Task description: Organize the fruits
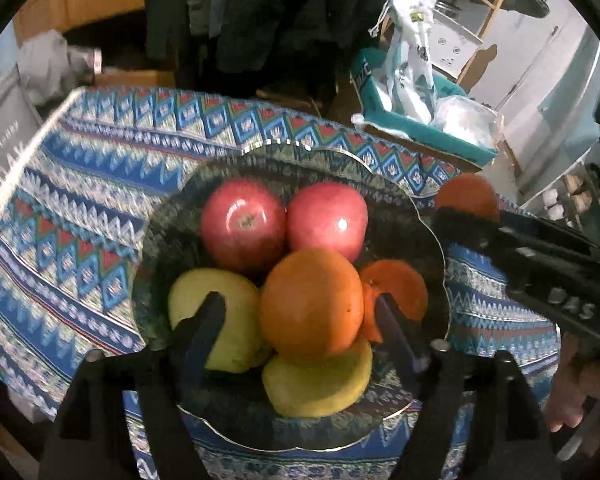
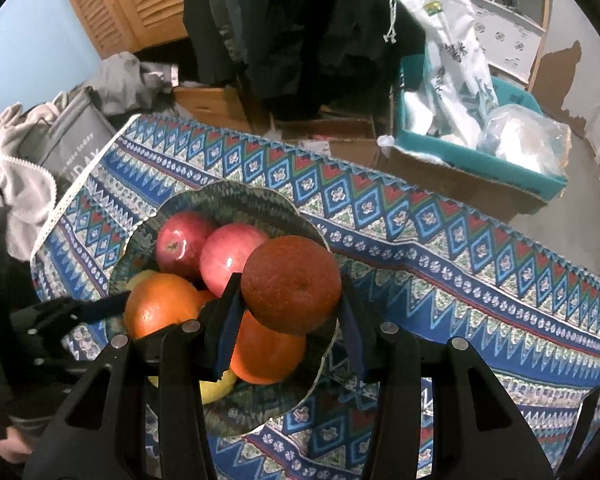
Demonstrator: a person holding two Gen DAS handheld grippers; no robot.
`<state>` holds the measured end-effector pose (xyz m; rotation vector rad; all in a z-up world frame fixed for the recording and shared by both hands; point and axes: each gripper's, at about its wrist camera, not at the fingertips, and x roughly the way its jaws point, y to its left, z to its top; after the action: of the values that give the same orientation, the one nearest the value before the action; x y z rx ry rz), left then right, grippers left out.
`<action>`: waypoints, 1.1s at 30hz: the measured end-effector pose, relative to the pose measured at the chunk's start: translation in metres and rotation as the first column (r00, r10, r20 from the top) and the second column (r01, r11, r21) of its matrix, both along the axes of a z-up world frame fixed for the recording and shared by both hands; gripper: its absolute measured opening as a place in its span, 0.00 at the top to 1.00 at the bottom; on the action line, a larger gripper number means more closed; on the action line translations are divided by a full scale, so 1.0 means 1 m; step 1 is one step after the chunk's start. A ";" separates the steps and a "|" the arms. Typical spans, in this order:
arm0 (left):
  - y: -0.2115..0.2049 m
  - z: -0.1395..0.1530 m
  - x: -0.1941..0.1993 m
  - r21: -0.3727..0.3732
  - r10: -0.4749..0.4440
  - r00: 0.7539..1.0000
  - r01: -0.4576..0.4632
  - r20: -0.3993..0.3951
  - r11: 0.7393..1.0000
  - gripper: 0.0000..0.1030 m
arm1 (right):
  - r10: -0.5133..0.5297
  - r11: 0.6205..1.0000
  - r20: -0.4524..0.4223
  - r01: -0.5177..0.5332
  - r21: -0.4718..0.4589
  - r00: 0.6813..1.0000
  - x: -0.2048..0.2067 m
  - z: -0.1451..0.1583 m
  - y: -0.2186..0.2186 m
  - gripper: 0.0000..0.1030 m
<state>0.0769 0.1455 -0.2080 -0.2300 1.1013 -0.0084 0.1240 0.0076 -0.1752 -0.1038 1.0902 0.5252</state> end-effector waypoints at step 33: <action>0.007 0.064 -0.024 0.005 0.036 0.994 -0.037 0.104 0.999 0.22 | -0.052 0.999 0.105 0.052 -0.002 0.993 -0.015 0.045 -0.019 0.46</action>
<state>0.0531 0.1529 -0.1436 -0.2408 0.9931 0.0159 0.1090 -0.0116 -0.1302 -0.1057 0.9886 0.4656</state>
